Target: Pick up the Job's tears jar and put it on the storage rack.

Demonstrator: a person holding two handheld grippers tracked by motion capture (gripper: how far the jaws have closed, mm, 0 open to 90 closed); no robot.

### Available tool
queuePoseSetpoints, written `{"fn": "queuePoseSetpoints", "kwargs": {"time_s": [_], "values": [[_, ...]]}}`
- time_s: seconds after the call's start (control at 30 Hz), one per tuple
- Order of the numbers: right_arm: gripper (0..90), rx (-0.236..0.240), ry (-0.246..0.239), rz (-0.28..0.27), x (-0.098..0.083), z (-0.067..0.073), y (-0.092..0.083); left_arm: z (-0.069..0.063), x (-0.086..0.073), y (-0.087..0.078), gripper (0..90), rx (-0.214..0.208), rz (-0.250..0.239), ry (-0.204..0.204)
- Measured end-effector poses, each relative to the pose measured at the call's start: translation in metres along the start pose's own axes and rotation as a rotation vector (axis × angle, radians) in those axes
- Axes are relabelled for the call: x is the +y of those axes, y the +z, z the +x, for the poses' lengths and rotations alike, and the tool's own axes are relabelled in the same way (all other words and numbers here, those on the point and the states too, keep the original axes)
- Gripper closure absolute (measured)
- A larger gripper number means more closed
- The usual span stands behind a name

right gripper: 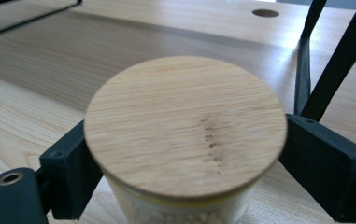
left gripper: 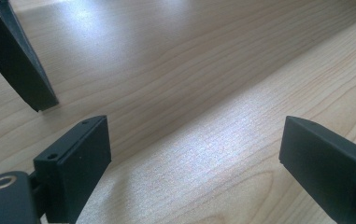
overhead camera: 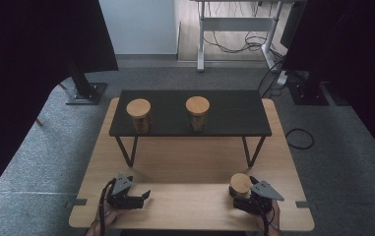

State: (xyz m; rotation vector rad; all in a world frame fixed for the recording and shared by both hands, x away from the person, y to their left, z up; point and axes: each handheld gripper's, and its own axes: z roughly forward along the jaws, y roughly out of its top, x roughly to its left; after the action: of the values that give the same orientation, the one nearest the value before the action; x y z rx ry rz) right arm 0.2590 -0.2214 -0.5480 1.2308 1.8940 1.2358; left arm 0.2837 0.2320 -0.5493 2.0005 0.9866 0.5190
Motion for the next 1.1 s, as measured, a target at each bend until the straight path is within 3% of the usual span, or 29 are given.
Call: {"fn": "queuePoseSetpoints", "kwargs": {"time_s": [0.3, 1.1], "values": [[24.2, -0.02, -0.031, 0.036, 0.0015, 0.0086, 0.0089, 0.0, 0.0003, 0.0003, 8.5, 0.002, 0.002, 0.001], [24.6, -0.01, -0.03, 0.037, 0.0019, 0.008, 0.0085, -0.0004, 0.0004, 0.0005, 8.5, 0.003, 0.004, 0.005]]}}
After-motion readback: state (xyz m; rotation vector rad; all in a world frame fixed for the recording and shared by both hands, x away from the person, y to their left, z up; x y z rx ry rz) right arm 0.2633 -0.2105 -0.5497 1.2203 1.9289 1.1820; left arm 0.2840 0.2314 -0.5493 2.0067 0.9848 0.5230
